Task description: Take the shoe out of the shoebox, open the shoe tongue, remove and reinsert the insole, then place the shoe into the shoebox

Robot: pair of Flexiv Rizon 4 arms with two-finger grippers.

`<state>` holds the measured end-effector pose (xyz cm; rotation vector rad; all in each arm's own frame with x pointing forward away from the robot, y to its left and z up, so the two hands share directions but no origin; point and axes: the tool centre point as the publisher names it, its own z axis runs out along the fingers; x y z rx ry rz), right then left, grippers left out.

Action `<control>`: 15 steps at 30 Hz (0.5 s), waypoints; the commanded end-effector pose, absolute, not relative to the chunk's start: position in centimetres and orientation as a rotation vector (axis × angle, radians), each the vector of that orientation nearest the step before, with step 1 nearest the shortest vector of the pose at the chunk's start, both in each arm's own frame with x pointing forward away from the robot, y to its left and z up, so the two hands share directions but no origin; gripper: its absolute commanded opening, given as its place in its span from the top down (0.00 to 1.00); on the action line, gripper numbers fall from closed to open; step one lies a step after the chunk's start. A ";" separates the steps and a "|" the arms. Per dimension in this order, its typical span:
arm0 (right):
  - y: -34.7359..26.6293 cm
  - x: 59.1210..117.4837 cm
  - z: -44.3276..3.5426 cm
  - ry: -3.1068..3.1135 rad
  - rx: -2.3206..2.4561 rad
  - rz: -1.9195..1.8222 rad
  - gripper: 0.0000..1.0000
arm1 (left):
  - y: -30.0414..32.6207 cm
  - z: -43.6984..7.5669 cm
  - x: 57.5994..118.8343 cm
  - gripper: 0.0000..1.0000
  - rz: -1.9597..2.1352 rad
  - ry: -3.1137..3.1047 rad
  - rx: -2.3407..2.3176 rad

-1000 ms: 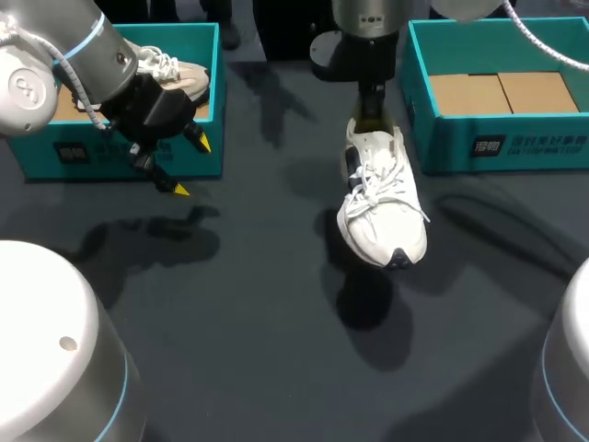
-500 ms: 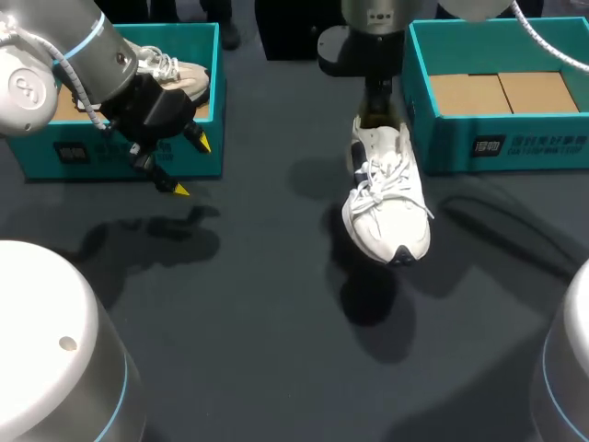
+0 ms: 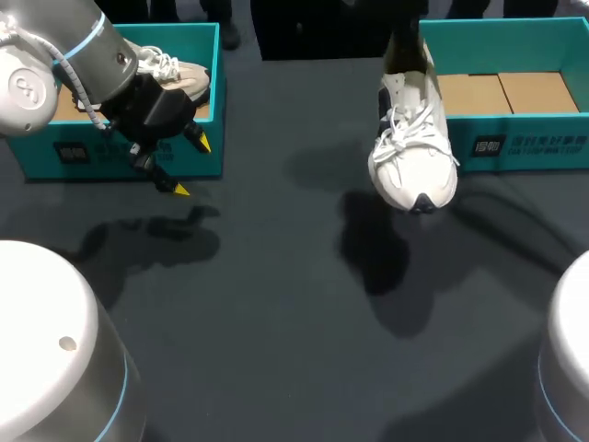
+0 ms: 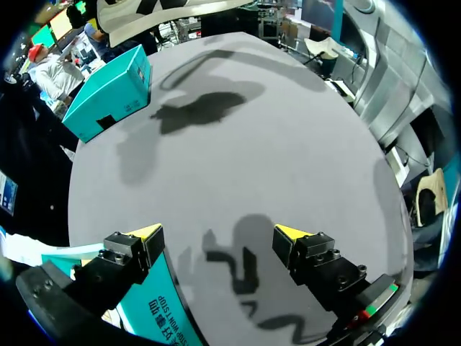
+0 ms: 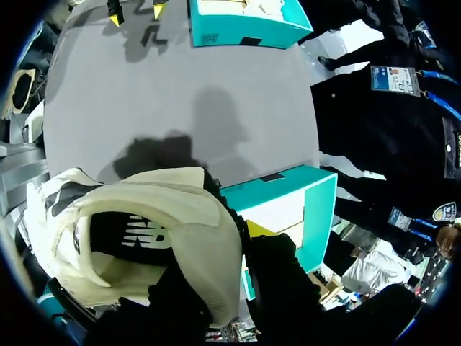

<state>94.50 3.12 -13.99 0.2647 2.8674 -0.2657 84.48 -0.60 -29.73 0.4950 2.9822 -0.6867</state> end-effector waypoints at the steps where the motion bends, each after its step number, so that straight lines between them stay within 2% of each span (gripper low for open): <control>1: 1.8 94.8 -14.2 2.881 0.256 -0.210 1.00 | -0.6 -29.7 84.5 0.00 -0.682 2.983 0.496; 10: 1.8 94.8 -14.2 2.881 0.256 -0.210 1.00 | -0.6 -29.7 84.5 0.00 -0.682 2.983 0.496; 15: -2.8 97.8 -13.3 2.863 0.280 -0.243 1.00 | -0.6 -29.7 84.5 0.00 -0.682 2.983 0.496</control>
